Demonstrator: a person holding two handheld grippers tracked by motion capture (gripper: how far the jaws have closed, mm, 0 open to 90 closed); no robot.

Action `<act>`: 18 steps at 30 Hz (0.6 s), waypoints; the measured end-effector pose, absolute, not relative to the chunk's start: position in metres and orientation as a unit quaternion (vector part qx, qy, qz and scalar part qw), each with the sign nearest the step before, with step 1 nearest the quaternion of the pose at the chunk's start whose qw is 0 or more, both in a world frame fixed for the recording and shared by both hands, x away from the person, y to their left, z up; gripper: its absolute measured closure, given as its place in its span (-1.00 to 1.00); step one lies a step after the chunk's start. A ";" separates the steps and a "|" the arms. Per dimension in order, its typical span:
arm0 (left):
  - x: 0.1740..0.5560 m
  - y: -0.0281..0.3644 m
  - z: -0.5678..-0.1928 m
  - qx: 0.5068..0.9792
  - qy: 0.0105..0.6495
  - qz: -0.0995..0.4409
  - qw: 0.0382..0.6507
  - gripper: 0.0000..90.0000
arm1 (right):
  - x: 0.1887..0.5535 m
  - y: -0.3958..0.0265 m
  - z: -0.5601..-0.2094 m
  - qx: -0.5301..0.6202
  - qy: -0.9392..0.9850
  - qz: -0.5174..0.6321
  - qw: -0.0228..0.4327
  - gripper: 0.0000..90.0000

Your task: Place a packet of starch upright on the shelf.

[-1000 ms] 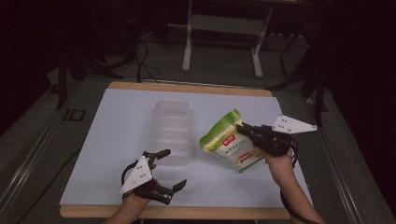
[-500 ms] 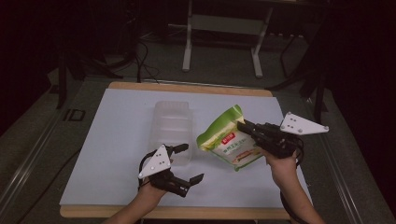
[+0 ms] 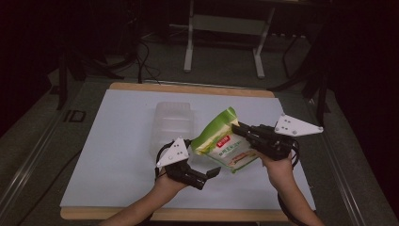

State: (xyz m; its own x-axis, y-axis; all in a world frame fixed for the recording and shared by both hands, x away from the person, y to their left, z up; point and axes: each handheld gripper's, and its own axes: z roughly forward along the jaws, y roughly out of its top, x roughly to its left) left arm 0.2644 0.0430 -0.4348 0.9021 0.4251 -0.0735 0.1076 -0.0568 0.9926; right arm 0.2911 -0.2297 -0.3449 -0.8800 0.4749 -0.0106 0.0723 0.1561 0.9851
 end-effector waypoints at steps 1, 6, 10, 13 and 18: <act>0.264 0.043 -0.435 0.717 0.186 0.120 0.661 -0.98 | 0.291 -0.229 -0.346 0.184 0.743 0.623 0.161 0.90; 0.267 0.044 -0.435 0.709 0.166 0.118 0.675 -0.45 | 0.291 -0.226 -0.347 0.179 0.743 0.625 0.158 0.90; 0.270 0.048 -0.436 0.698 0.184 0.139 0.678 0.05 | 0.290 -0.225 -0.347 0.179 0.740 0.628 0.159 0.90; 0.272 0.046 -0.435 0.693 0.189 0.136 0.683 0.13 | 0.288 -0.222 -0.348 0.172 0.743 0.627 0.158 0.90; 0.275 0.047 -0.434 0.704 0.176 0.139 0.674 0.61 | 0.287 -0.219 -0.350 0.169 0.747 0.622 0.160 0.91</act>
State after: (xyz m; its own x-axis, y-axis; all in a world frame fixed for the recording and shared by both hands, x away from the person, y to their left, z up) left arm 0.2749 0.0470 -0.4341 0.8991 0.4357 -0.0423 0.0612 -0.0293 0.9977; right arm 0.2869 -0.2193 -0.3497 -0.8917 0.4518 -0.0275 0.0546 0.1676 0.9843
